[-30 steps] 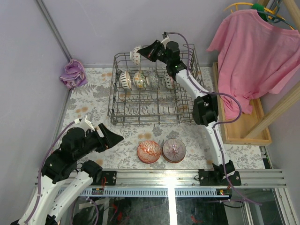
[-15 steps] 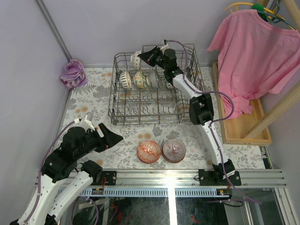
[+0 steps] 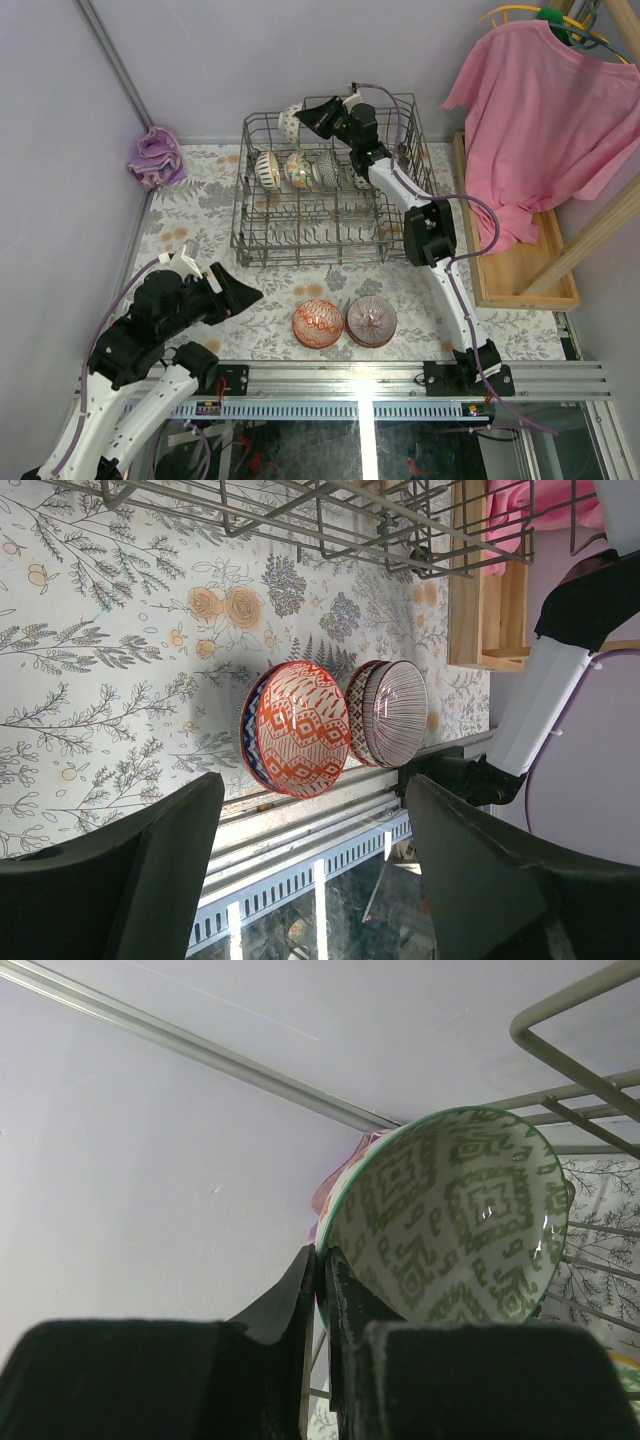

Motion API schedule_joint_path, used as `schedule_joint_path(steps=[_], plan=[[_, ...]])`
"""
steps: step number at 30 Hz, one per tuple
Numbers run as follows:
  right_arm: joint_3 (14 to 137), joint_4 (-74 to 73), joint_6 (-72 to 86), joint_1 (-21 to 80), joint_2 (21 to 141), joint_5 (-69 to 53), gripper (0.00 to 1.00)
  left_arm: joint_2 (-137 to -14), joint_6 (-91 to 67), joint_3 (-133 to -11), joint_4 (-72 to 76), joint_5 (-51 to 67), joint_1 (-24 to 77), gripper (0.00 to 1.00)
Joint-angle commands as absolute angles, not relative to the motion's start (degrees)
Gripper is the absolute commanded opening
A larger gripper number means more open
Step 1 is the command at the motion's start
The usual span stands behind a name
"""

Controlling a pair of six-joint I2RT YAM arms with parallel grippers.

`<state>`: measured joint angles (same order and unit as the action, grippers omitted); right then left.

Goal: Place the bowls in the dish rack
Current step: Adjust the dish rack at the center of the board.

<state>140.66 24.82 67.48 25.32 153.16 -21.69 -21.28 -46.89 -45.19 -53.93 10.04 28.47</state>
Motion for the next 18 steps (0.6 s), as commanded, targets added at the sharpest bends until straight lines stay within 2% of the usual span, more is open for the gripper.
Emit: schedule_joint_path(steps=[1,11,18], plan=[[143.87,32.15,66.55,25.13,146.3,-21.97,0.0,-20.72,-47.11,-45.31,-53.24,11.24,28.56,0.73],[133.74,32.67,63.69,25.99,132.79,-27.98,0.0,-21.52,-45.74,-49.13,-54.88,9.44,28.56,0.73],[113.98,34.16,62.52,28.57,118.22,-31.5,0.0,-22.95,-43.34,-54.65,-58.7,5.3,28.57,0.78]])
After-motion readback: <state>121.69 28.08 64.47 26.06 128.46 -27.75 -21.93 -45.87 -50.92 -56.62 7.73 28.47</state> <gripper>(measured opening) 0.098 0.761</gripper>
